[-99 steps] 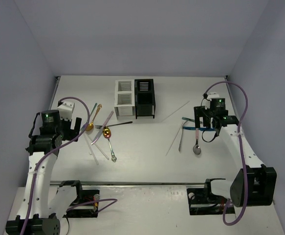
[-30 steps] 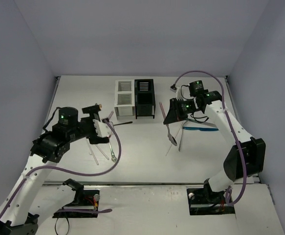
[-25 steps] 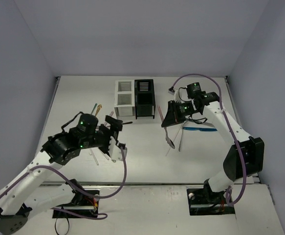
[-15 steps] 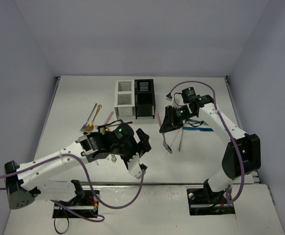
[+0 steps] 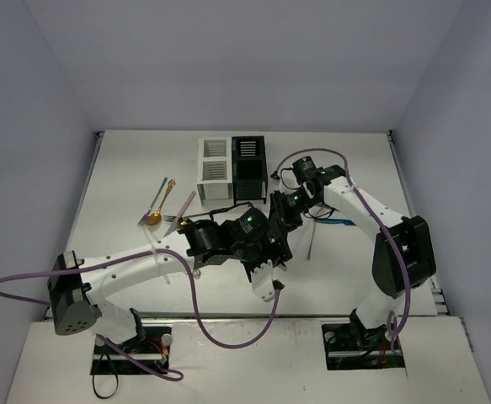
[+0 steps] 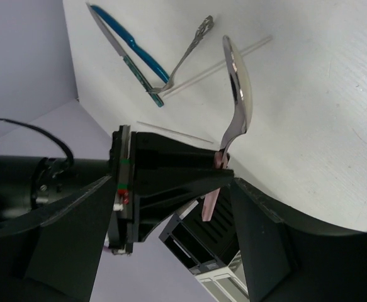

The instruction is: Sort the eating utensils into containers

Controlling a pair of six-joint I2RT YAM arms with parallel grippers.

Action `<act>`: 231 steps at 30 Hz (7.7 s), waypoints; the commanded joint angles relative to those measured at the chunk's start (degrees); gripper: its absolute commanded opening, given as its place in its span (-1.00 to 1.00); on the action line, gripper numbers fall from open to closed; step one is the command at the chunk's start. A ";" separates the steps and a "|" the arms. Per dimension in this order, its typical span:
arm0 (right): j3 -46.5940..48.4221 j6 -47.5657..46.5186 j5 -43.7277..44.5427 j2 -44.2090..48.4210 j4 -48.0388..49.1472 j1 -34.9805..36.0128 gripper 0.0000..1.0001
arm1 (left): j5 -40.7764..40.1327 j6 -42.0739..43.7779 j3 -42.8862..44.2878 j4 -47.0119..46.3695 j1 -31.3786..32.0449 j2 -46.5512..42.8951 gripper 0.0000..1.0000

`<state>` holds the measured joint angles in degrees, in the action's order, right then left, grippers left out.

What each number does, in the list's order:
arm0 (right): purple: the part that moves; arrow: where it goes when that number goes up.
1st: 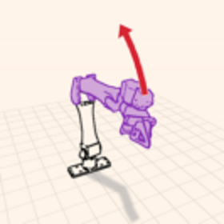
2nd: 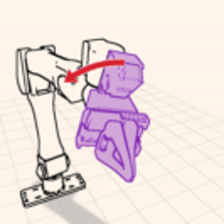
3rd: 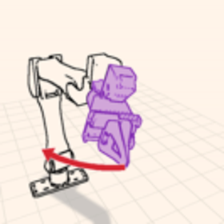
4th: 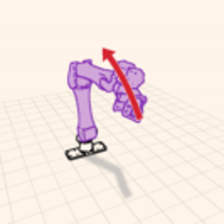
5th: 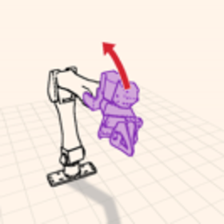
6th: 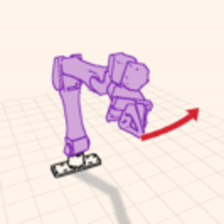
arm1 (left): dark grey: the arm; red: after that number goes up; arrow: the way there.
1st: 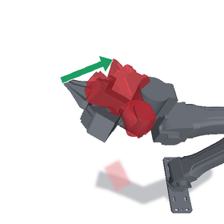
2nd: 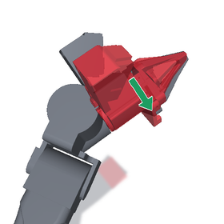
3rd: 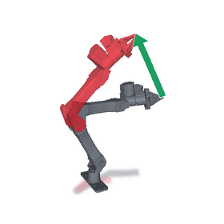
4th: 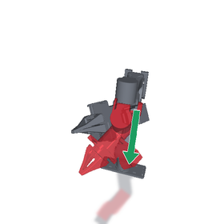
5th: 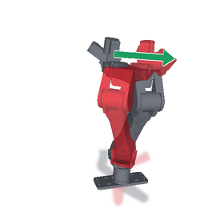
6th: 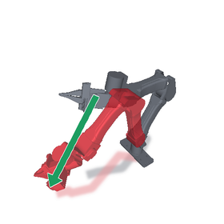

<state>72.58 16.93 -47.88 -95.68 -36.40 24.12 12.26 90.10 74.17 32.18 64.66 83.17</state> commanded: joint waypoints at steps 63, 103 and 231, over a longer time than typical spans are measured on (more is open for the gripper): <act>14.73 -16.36 8.40 4.69 0.42 -34.87 0.31 | -4.91 -74.46 22.95 -19.49 -15.40 0.56 -1.00; 6.87 -21.59 29.25 8.32 6.61 -34.75 0.32 | 12.96 -92.39 19.70 -64.79 -50.95 28.45 -1.00; 6.52 -59.29 29.16 30.52 16.10 -17.17 0.25 | 11.79 -92.19 23.66 17.76 -62.20 13.14 -1.00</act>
<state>78.54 -27.33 -11.47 -72.28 -24.50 4.94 19.74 2.95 95.19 44.88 2.15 104.81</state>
